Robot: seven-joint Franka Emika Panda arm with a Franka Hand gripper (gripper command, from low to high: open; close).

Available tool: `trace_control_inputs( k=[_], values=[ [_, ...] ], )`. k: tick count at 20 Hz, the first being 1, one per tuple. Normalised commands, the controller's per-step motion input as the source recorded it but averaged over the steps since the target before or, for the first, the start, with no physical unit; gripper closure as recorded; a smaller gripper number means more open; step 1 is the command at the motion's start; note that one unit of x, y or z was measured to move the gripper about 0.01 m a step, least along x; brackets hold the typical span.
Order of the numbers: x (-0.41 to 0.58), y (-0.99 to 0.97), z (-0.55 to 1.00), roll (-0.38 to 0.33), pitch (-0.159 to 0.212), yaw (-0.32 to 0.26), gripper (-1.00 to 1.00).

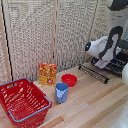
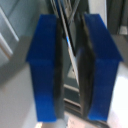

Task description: Extend the gripper towards the oven tray handle. Grasp the handle and carefully pull the tray out of the oven. Move the gripper above the red bowl. Grab the red bowl gently. Lift the bowl and place it onto the oven tray.

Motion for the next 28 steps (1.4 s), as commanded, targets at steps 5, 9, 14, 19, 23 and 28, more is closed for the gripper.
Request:
trace_control_inputs(
  k=[5, 9, 14, 19, 23, 28],
  values=[
    [-0.022, 0.65, 0.0, -0.051, -0.001, -0.072, 1.0],
    [0.0, 0.53, 0.12, 0.081, -0.002, -0.05, 1.0],
    [0.068, 0.77, 0.0, 0.033, -0.004, -0.107, 1.0],
    [0.134, 0.82, -0.06, 0.009, 0.0, -0.109, 1.0],
    [0.069, 0.42, -0.03, -0.02, 0.0, -0.039, 1.0],
    [0.031, -0.01, 0.04, 0.007, 0.007, 0.105, -1.0]
  ],
)
